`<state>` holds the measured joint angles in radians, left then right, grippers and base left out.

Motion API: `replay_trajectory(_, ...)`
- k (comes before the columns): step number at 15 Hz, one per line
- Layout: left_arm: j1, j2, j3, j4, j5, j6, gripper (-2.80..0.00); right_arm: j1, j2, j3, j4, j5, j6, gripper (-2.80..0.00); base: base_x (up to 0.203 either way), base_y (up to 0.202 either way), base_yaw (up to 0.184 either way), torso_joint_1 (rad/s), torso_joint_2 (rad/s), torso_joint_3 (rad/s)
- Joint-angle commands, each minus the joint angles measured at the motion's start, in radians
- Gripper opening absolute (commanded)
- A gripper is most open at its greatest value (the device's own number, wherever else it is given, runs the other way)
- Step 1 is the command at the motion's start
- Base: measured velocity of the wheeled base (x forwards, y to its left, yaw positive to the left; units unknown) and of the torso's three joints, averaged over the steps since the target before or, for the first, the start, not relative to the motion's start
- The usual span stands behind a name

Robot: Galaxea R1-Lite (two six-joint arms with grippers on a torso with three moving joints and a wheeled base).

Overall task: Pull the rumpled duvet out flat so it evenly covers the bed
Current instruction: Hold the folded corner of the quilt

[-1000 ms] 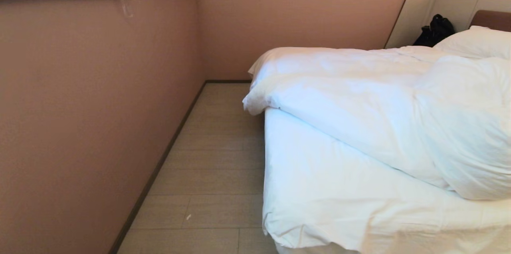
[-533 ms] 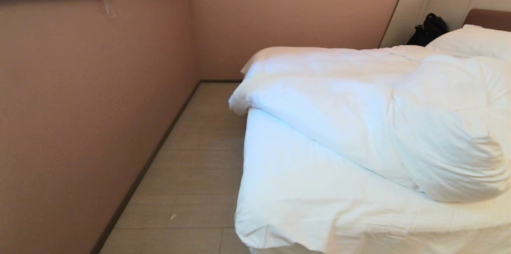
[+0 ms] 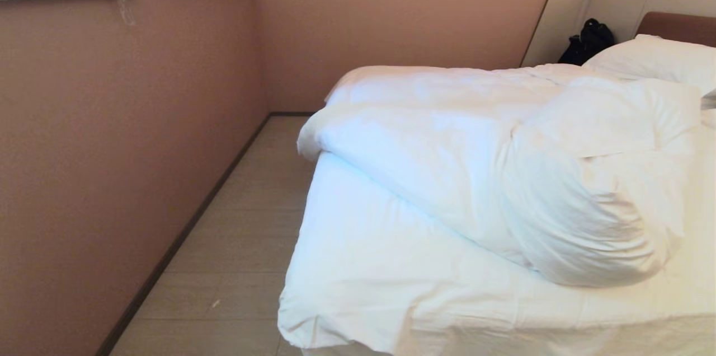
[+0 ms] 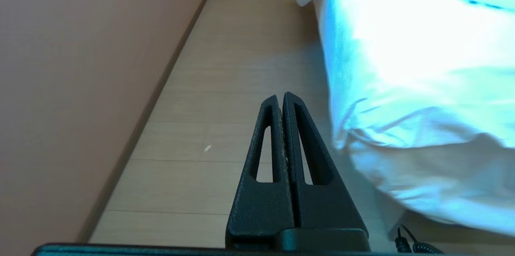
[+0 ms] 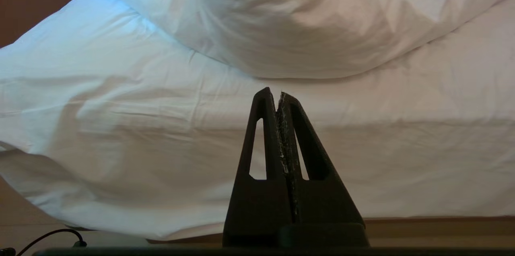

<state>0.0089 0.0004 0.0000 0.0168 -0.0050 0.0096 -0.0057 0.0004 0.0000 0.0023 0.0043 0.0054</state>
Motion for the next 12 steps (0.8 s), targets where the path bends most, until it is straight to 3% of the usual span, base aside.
replay_trajectory(1, 0.000, 0.000, 0.000, 0.000, 0.000, 0.000, -2.80, 0.000, 0.001, 0.000, 0.001, 0.000, 0.001, -2.80, 0.000, -0.193, -0.001, 0.002, 0.00, -0.003)
replay_trajectory(12, 0.000, 0.000, 0.000, 0.000, 0.000, 0.000, -2.80, 0.000, 0.001, 0.000, 0.001, 0.000, 0.000, -2.80, 0.000, -0.193, 0.001, 0.003, 0.00, 0.003)
